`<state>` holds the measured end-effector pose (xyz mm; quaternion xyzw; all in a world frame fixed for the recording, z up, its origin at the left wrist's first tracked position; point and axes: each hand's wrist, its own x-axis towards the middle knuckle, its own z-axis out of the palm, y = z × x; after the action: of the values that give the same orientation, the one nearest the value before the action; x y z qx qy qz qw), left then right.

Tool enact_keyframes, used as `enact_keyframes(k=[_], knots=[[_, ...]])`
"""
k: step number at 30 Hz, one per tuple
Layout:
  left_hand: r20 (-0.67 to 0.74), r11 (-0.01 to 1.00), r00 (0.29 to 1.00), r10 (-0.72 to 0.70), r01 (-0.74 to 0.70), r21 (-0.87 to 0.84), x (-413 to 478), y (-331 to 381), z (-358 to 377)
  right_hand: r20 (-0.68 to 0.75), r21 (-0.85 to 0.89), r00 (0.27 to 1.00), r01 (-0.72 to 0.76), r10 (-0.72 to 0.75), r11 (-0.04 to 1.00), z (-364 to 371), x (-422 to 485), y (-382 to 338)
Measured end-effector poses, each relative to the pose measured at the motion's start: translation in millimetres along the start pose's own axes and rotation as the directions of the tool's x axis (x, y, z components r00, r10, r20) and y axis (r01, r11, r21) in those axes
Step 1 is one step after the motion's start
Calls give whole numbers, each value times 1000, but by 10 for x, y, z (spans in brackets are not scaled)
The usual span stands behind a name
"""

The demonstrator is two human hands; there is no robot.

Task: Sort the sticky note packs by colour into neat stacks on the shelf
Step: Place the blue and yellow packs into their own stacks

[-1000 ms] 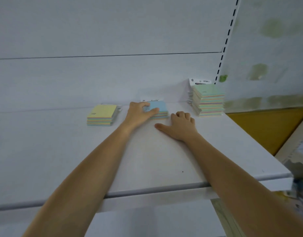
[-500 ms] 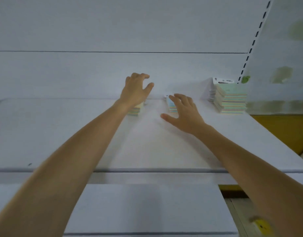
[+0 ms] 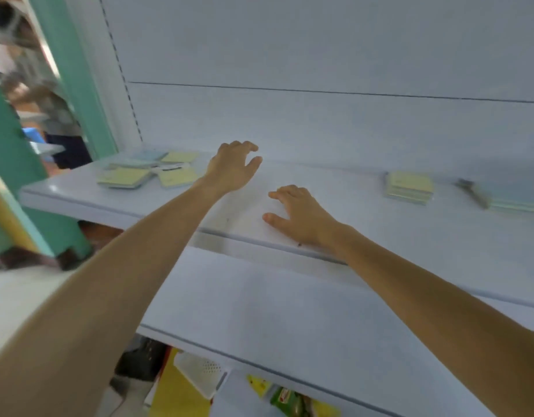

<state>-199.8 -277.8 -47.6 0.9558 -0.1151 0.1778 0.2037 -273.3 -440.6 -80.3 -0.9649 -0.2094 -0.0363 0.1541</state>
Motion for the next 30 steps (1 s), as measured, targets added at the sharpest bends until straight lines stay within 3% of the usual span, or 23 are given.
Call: enact_keyframes(k=[11, 22, 25, 30], knots=[[-67, 982, 981, -185, 187, 31, -184, -1893, -559, 46, 80, 999, 24, -27, 997, 432, 1412, -890], [-58, 962, 964, -260, 264, 71, 435, -3049, -676, 140, 36, 980, -144, 138, 989, 709, 2742, -1196], [-4, 965, 966, -260, 260, 35, 638, -3241, -687, 166, 79, 973, -174, 159, 982, 709, 2797, -1249], [177, 950, 936, -305, 312, -13, 1020, -3324, -618, 65, 198, 972, -235, 227, 952, 663, 2668, -1431]])
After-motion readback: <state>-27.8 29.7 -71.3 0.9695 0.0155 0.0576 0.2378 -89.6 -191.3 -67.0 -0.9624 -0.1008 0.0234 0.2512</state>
